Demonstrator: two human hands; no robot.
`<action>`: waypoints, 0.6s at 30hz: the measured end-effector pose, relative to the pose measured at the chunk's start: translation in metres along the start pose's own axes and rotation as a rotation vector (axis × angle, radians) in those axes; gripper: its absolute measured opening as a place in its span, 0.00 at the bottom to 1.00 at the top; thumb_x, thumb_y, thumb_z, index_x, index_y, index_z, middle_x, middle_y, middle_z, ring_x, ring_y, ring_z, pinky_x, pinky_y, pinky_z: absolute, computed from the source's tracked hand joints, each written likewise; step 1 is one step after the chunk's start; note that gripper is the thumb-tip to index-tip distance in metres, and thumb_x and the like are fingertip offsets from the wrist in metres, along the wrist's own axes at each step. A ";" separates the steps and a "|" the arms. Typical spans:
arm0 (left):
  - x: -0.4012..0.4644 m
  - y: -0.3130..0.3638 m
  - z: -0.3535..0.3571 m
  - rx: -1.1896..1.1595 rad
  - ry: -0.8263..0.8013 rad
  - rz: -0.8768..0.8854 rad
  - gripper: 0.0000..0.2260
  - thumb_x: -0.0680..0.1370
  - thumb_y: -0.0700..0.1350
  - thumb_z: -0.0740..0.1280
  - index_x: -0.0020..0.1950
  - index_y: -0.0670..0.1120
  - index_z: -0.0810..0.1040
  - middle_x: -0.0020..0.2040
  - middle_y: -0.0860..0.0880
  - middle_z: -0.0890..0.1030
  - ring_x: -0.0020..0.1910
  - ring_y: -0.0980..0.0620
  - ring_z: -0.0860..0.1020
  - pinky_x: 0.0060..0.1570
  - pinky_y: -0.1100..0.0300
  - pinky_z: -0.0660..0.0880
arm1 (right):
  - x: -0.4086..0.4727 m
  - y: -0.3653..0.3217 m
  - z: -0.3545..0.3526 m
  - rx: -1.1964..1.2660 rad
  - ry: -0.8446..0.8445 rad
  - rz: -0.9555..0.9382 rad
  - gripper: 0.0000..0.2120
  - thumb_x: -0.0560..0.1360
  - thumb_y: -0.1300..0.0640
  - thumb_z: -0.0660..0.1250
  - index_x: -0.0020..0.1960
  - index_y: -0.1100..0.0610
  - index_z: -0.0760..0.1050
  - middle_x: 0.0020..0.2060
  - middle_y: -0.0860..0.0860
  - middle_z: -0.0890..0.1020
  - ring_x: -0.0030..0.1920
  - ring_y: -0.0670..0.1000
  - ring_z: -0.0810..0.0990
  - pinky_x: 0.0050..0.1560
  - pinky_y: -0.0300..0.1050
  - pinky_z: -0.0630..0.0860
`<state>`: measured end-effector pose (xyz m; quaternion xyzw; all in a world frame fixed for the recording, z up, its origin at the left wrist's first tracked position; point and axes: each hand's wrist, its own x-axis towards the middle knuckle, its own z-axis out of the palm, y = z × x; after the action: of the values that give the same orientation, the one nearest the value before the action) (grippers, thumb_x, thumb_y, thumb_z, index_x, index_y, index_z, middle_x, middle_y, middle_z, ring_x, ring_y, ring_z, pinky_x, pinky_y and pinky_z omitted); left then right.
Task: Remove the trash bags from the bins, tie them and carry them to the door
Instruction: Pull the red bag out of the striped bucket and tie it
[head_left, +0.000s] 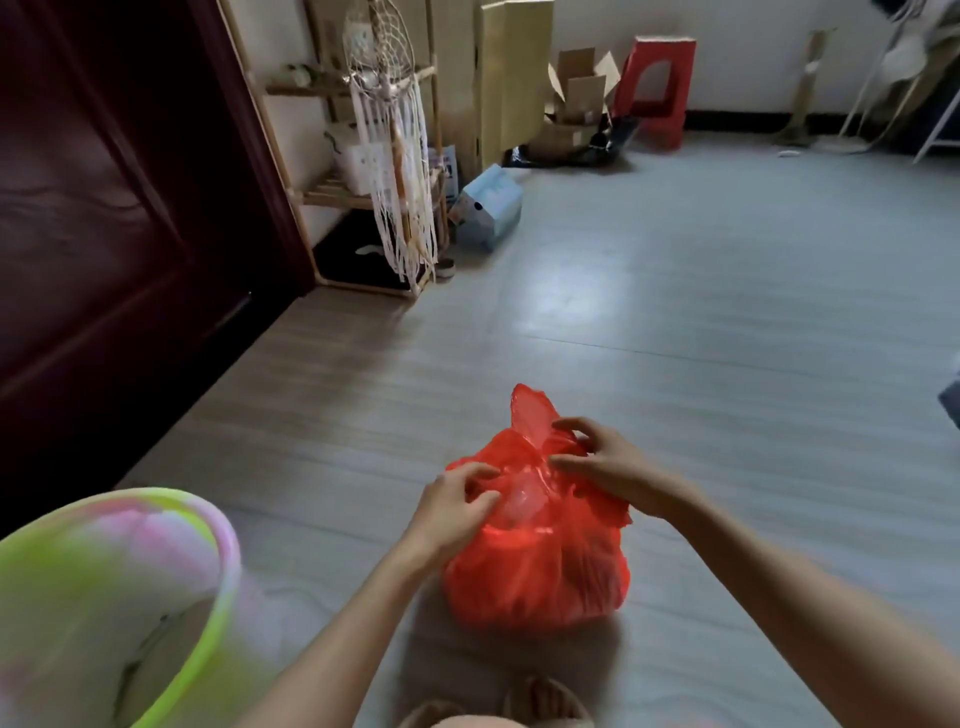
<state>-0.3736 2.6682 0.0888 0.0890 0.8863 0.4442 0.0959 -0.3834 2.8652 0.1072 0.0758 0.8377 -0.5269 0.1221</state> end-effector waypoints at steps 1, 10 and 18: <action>0.001 0.002 -0.007 -0.018 0.037 0.005 0.12 0.75 0.38 0.65 0.57 0.46 0.78 0.52 0.46 0.82 0.50 0.52 0.79 0.50 0.65 0.71 | -0.004 -0.002 -0.008 -0.003 -0.041 0.040 0.26 0.71 0.61 0.70 0.66 0.54 0.68 0.54 0.55 0.75 0.45 0.53 0.77 0.47 0.49 0.78; -0.016 0.037 -0.059 -0.096 -0.232 0.067 0.20 0.65 0.69 0.66 0.45 0.55 0.77 0.42 0.55 0.76 0.38 0.58 0.75 0.44 0.55 0.76 | -0.027 -0.041 -0.049 -0.469 -0.039 0.175 0.30 0.68 0.69 0.66 0.68 0.57 0.66 0.38 0.53 0.75 0.39 0.56 0.77 0.42 0.48 0.79; -0.041 0.023 -0.047 0.992 -0.459 0.307 0.25 0.67 0.59 0.71 0.62 0.55 0.73 0.67 0.51 0.67 0.70 0.47 0.60 0.64 0.50 0.61 | -0.056 -0.041 -0.057 0.338 0.258 0.081 0.28 0.71 0.75 0.61 0.69 0.61 0.64 0.38 0.56 0.74 0.21 0.47 0.77 0.24 0.38 0.75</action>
<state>-0.3440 2.6361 0.1387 0.3458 0.9221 -0.0471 0.1672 -0.3474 2.8990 0.1828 0.1957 0.7423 -0.6405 0.0204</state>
